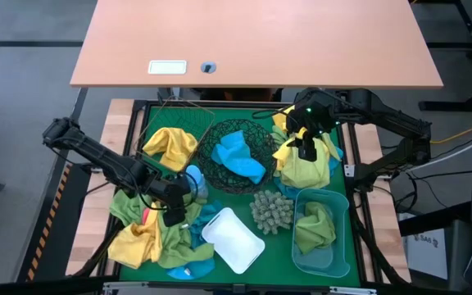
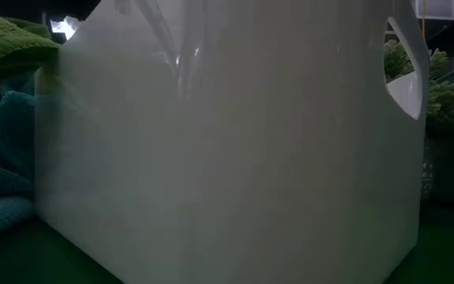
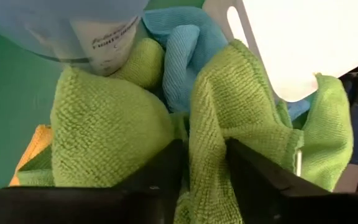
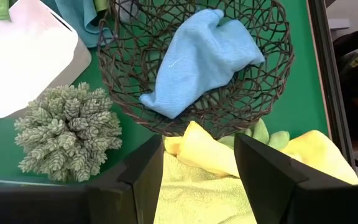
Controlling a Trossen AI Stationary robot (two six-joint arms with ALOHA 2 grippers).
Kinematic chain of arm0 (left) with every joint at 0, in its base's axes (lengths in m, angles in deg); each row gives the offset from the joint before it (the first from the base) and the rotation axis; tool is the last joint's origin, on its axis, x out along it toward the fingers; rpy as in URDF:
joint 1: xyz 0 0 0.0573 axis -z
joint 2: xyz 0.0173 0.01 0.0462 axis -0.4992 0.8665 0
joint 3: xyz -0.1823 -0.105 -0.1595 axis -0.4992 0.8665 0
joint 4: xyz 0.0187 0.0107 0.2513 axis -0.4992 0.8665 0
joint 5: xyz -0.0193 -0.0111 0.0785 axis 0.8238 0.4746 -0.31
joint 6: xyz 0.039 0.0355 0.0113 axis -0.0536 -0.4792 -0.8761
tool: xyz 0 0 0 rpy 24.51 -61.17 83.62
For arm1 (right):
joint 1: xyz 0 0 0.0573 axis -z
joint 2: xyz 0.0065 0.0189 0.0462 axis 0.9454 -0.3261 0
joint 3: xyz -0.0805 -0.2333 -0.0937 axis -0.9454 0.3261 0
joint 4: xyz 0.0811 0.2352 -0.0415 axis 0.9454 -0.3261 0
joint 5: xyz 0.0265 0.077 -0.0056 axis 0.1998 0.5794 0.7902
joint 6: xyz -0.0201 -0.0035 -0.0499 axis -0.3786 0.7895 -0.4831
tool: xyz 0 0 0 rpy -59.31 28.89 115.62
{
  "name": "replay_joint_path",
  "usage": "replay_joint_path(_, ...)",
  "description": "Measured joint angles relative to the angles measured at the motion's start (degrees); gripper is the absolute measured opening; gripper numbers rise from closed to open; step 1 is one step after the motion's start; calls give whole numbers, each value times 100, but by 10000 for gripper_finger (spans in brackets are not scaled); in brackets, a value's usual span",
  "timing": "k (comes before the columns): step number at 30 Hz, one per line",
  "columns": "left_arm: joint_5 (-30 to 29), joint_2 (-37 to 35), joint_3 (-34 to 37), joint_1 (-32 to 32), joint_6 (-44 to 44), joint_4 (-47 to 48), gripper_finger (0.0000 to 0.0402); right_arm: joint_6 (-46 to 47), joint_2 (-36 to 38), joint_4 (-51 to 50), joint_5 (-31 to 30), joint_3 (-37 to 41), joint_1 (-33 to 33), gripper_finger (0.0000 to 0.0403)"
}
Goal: Sort microfiber towel by color & place in baskets
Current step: Put the green microfiber cloth into the blue bin
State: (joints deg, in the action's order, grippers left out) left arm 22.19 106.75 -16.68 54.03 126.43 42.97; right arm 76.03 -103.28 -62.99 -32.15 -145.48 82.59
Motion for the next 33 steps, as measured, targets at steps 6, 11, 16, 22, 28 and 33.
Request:
replay_joint_path(6, -2, -223, 0, 0, 20, -2, 9, 0, 0, 2, 2, 0, -2, 197)
replay_joint_path(11, -32, -537, 0, 0, 4, -13, 3, 0, 0, 7, 2, 0, -1, 197)
replay_joint_path(16, -23, -970, 0, 0, 2, -299, 2, 0, 0, 13, 2, 0, 0, 197)
replay_joint_path(22, -238, -1492, 0, 2, -4, -1191, 1, -2, 0, 83, 2, 0, -1, 197)
replay_joint_path(28, -787, -1791, 0, 1, -522, -2233, 1, -2, 0, 153, 2, 0, 0, 197)
replay_joint_path(33, -1278, -1824, 0, -2, -1227, -3432, 0, -2, 0, 168, 40, 0, 0, 197)
